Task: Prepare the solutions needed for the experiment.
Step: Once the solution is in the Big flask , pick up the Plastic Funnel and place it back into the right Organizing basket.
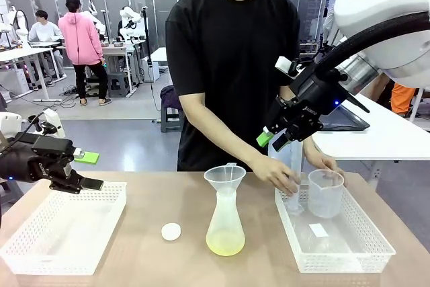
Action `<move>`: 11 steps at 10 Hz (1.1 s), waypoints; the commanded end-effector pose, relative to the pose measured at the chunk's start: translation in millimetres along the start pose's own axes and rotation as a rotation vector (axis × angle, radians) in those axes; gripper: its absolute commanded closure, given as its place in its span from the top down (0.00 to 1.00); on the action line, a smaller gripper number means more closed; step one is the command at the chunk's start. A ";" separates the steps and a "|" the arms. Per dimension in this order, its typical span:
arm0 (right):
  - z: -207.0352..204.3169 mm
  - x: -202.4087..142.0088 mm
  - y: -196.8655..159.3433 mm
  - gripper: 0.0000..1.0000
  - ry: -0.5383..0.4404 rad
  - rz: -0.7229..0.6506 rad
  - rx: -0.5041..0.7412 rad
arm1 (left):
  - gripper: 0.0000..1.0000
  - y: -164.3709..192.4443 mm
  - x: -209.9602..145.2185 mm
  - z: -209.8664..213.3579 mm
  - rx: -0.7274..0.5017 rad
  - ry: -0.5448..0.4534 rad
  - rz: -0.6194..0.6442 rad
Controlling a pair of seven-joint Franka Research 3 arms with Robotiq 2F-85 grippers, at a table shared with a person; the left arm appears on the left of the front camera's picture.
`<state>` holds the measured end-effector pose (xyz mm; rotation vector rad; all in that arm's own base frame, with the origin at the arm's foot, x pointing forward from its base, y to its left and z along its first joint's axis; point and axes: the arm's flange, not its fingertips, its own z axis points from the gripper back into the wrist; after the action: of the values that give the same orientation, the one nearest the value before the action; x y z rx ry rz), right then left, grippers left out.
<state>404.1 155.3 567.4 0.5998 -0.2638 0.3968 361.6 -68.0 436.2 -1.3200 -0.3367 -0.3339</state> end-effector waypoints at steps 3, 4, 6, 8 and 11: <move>-13.4 67.5 1.8 0.51 0.048 0.218 -0.132 | 1.00 0.8 -2.0 -0.1 -0.010 0.007 -0.020; -16.9 78.7 2.1 0.51 0.092 0.260 -0.162 | 1.00 0.8 -2.0 -0.1 -0.010 0.007 -0.020; -25.6 100.5 2.4 0.51 0.180 0.322 -0.162 | 1.00 0.8 -2.0 -0.1 -0.010 0.007 -0.020; -30.5 111.2 6.8 0.51 0.250 0.344 -0.156 | 1.00 0.8 -2.0 -0.1 -0.010 0.007 -0.020; -42.0 117.4 13.3 0.51 0.363 0.318 -0.132 | 1.00 0.8 -2.0 -0.1 -0.010 0.007 -0.020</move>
<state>500.6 219.6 577.8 0.3678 -0.0905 0.7757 361.6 -68.0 436.3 -1.3199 -0.3368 -0.3341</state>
